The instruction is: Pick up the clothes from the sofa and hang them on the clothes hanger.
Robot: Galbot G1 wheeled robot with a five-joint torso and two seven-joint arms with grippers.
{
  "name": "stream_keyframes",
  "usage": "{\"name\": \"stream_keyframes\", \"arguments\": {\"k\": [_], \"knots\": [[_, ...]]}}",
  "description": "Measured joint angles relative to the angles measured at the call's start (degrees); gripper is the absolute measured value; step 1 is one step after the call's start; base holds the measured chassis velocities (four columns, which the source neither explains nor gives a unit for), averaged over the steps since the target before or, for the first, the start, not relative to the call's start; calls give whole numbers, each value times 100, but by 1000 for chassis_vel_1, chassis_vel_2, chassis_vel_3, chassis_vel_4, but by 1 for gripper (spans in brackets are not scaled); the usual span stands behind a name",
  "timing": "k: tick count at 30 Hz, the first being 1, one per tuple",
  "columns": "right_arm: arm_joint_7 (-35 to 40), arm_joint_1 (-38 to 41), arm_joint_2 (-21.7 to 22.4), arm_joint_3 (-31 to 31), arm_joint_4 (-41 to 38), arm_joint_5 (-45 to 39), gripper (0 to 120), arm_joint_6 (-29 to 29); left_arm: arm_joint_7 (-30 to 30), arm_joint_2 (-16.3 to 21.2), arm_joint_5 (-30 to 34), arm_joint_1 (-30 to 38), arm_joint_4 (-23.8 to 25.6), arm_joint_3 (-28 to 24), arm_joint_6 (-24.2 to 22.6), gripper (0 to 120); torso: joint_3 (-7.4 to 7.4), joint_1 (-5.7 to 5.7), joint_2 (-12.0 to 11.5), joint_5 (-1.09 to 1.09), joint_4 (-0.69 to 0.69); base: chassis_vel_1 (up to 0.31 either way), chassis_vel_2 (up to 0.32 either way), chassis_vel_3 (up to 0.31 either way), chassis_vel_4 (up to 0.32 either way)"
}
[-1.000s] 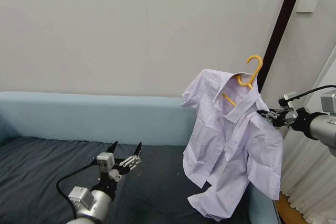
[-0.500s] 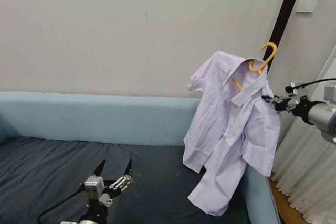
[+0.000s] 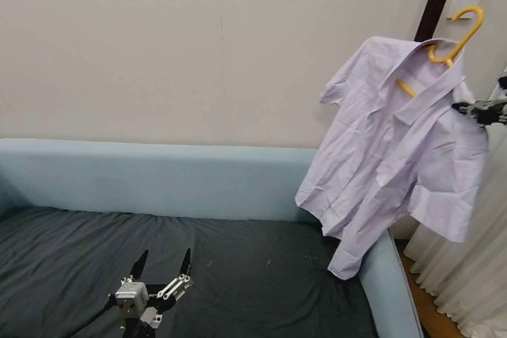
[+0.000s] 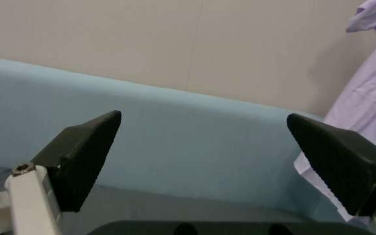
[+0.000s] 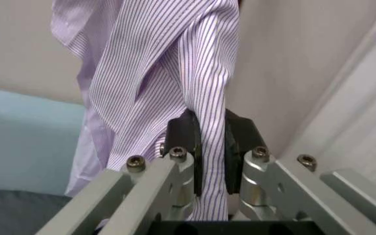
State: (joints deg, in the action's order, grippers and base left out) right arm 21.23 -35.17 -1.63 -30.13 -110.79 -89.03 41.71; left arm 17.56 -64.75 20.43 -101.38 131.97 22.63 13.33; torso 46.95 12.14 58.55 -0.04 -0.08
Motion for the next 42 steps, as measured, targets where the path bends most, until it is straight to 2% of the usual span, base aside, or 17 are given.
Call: {"name": "stream_keyframes", "arguments": {"k": [1,6,13,17,23,28,31,34,37,38,39,40,41,42], "knots": [[0,0,0,0,0,0,7,0,0,0,0,0,0,0,0,100,0,0,0,0,0,0,0,0,0],[492,-421,717,-299,90,-411,7,24,44,73,3,27,-6,-57,0,100,0,0,0,1,1,0,0,0,0],[816,-693,1215,-360,110,-537,7,26,65,108,9,102,-67,-162,6,100,0,0,0,0,2,0,0,0,0],[913,-1141,1518,-506,283,-404,7,27,75,141,18,173,-119,-259,25,100,0,0,0,-1,0,0,0,0,0],[587,-2071,1583,-1187,848,-55,7,0,87,191,76,216,-176,-292,50,100,1,0,-1,1,3,0,0,0,0],[273,-2305,1432,-1327,1169,376,7,-167,96,197,119,236,-174,-286,49,100,1,0,-1,1,2,0,0,0,0],[-115,-2535,1294,-1452,1613,895,7,-310,105,157,140,247,-191,-279,29,100,1,0,-1,5,-1,0,0,0,0],[-258,-2942,1323,-1970,1839,1131,7,-364,107,115,141,254,-225,-291,22,100,1,1,-1,6,-2,0,0,0,0],[-373,-3967,1483,-2923,2110,1365,7,-484,107,26,136,267,-260,-333,9,100,0,0,-1,-8,-2,0,0,0,0],[-373,-3967,1483,-2923,2110,1365,7,-484,107,26,136,267,-260,-333,9,100,0,0,-1,-8,-2,0,0,0,0],[-416,-4836,1651,-3774,2324,1484,7,-504,109,-17,133,265,-268,-339,7,100,1,0,-1,5,0,0,0,0,0],[-429,-5435,1793,-4343,2499,1542,7,-505,109,-35,128,259,-276,-340,7,100,1,0,-1,5,1,0,0,0,0],[-451,-5980,1964,-4811,2684,1614,7,-507,110,-38,124,247,-284,-333,7,100,1,0,-1,-5,4,0,0,0,0],[-485,-6365,2109,-5079,2844,1691,7,-511,111,-37,124,240,-286,-325,8,100,1,0,-1,-9,7,0,0,0,0]]}}
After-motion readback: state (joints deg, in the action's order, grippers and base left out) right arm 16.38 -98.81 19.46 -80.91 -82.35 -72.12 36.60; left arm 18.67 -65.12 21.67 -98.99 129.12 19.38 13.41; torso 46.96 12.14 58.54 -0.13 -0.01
